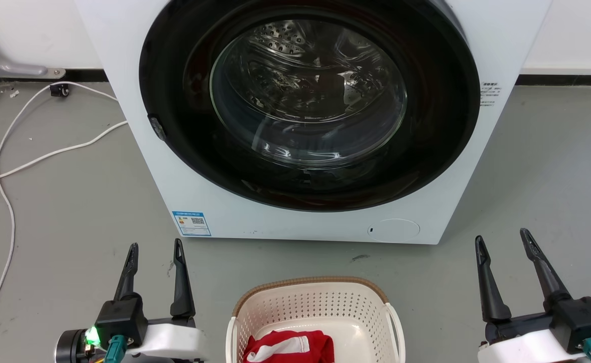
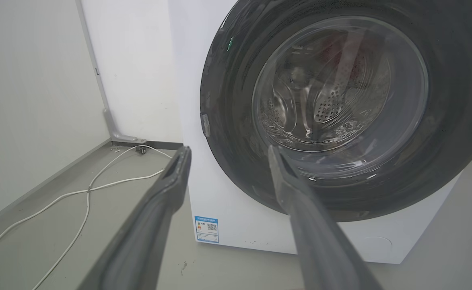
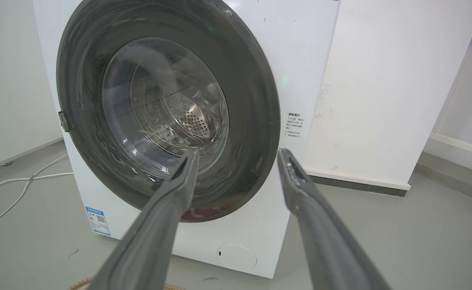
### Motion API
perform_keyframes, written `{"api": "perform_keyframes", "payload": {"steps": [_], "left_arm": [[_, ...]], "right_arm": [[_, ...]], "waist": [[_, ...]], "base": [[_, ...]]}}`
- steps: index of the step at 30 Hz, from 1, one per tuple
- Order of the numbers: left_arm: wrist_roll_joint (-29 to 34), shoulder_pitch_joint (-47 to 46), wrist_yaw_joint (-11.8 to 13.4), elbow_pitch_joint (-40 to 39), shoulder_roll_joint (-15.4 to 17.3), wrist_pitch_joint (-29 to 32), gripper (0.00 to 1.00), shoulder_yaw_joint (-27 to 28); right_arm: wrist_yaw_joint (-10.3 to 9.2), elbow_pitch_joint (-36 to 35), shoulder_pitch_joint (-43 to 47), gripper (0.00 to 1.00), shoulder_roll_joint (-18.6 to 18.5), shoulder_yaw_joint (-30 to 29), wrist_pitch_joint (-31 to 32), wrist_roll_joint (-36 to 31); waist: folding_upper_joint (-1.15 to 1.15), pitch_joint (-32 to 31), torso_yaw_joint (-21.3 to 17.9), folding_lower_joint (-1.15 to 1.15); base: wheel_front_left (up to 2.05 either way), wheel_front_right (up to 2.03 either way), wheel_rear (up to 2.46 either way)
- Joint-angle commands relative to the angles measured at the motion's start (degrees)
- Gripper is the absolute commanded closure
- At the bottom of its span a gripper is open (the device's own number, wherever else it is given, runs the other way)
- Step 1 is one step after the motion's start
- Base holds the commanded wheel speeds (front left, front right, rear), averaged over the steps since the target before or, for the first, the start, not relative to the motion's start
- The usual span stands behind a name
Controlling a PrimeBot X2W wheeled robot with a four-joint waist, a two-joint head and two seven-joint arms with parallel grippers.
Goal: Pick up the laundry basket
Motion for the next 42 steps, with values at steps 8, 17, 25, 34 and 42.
{"api": "perform_keyframes", "payload": {"steps": [8,17,25,34,42], "left_arm": [[-0.4,0.0,-0.2,0.3,0.1,-0.2,0.0,0.4],[1.3,-4.4,-3.0,7.0,0.1,-0.2,0.0,0.5],[-0.4,-12.2,-5.6,18.4,0.1,-0.2,0.0,0.2],[-1.7,-22.0,-7.7,31.9,0.1,-0.2,0.0,-0.9],[-1.7,-29.2,-9.0,42.9,0.1,-0.2,0.0,-1.3]], "right_arm": [[-0.02,-0.2,0.2,0.0,-0.2,0.2,-0.2,0.1],[-0.03,6.1,-3.9,0.0,-0.1,3.7,-0.1,-2.7],[-0.03,17.2,-11.6,0.0,-0.1,6.6,-0.1,-6.8],[-0.03,25.8,-20.7,0.0,-0.1,7.4,-0.2,-9.9],[-0.03,34.8,-26.7,0.0,-0.1,7.7,-0.2,-12.4]], "waist": [[0.0,0.7,0.0,0.0],[0.0,5.6,0.0,0.0],[0.0,14.2,-0.1,0.0],[0.0,24.8,0.0,0.0],[0.0,31.7,0.1,0.0]], "base": [[0.0,0.0,0.0],[0.0,0.0,0.0],[0.0,0.0,0.0],[0.0,0.0,0.0],[0.0,0.0,0.0]]}}
